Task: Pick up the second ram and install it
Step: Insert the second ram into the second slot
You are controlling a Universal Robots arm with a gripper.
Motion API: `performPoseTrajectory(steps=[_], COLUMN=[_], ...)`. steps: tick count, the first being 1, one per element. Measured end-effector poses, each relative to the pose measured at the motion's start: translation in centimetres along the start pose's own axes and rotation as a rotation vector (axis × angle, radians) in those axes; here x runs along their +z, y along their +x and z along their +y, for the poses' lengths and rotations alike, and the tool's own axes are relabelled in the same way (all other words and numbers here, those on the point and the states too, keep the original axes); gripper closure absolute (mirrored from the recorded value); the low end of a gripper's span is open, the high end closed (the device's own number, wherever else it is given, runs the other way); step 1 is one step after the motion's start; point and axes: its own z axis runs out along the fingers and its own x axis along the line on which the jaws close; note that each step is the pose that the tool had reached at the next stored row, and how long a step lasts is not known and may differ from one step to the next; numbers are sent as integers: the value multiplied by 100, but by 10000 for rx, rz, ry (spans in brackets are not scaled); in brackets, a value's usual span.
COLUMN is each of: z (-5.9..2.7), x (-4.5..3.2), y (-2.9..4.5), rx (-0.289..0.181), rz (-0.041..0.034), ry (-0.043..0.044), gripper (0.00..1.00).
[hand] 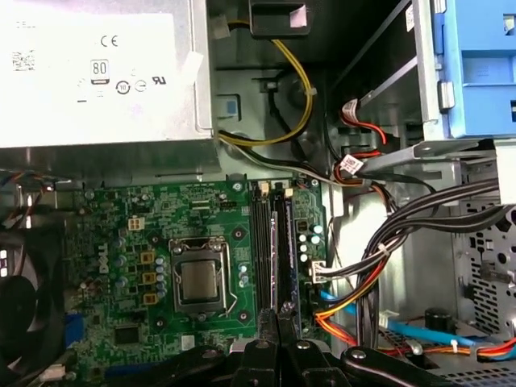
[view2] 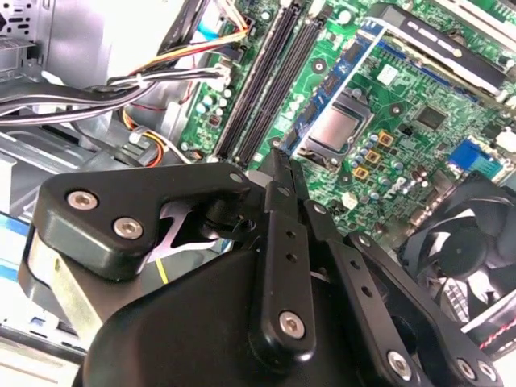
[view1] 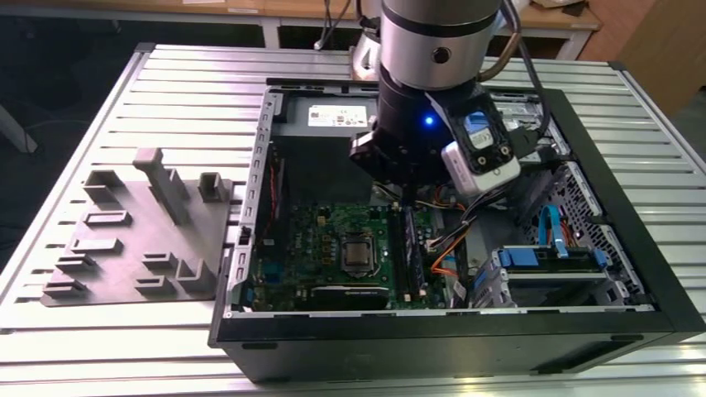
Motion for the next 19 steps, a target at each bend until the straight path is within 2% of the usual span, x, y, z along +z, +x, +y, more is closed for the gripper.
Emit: performPoseTrajectory(steps=[7,19], z=[0,-5], x=[114,312], y=[-50,-88], rx=[-19,-666], rz=[36,154], ry=[0,-47], gripper=[92,92])
